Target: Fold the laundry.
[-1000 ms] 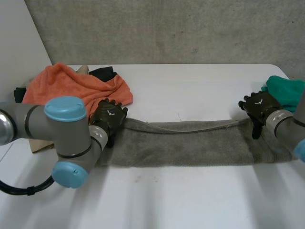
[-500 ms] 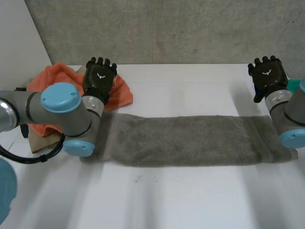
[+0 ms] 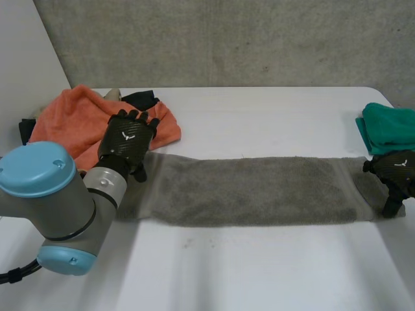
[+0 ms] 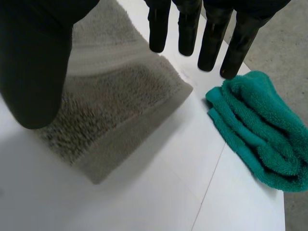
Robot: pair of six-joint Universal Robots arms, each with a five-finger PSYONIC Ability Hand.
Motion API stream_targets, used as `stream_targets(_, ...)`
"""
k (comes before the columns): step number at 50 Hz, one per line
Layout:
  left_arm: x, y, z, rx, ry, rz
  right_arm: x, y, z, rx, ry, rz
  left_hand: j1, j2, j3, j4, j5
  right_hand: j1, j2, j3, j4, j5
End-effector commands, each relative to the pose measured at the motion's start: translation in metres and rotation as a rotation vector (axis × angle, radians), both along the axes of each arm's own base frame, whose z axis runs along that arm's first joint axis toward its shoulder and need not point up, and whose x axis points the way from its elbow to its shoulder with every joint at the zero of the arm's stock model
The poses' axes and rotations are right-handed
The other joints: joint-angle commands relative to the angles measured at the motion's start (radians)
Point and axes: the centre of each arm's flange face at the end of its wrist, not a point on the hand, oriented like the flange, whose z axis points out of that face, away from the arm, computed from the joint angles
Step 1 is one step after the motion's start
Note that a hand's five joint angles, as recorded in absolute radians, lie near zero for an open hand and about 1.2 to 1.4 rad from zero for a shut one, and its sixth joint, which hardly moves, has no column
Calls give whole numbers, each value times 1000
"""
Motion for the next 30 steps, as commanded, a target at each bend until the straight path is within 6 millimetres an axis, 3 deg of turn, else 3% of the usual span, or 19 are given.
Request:
stream_targets(1, -1, 2, -2, 14, 13, -2, -4, -14, -25, -32, 24, 14, -19, -30, -37, -30, -48, 749, 703, 699, 703, 695)
stream_targets(3, -1, 2, -2, 14, 13, -1, -5, -16, -25, -34, 27, 7, -19, -30, -37, -30, -48, 1159, 1113, 1109, 1113, 1105)
stream_targets(10, 1, 4, 10, -13, 28, 4, -37, -26, -19, -79, 51, -90, -20, -31, -38, -30, -48, 1160, 1114, 1110, 1115, 1106)
stream_targets(14, 3, 9, 14, -20, 31, 0, -65, -32, -1, -140, 80, -150, -20, -31, -38, -30, -48, 1160, 1114, 1110, 1115, 1106)
stream_targets(17, 4, 10, 19, -29, 37, 2, -92, -37, 9, -189, 160, -198, -20, -31, -38, -30, -48, 1160, 1114, 1110, 1115, 1106)
stream_targets(21, 5, 13, 20, -27, 38, 2, -106, -39, 14, -219, 262, -197, -20, -31, -38, -30, -48, 1160, 1114, 1110, 1115, 1106)
stream_targets(25, 7, 15, 24, -31, 52, 4, -82, -36, 28, -268, 290, -125, -20, -31, -38, -30, -48, 1160, 1114, 1110, 1115, 1106)
stream_targets(26, 7, 14, 24, -29, 56, 5, -69, -35, 34, -291, 281, -95, -20, -31, -38, -30, -48, 1160, 1114, 1110, 1115, 1106)
stream_targets(27, 7, 15, 25, -29, 59, 5, -37, -30, 43, -333, 248, -18, -20, -31, -38, -30, -48, 1160, 1114, 1110, 1115, 1106)
stream_targets(30, 10, 14, 27, -26, 73, 13, 8, -19, 55, -404, 194, 93, -20, -31, -38, -30, -48, 1160, 1114, 1110, 1115, 1106)
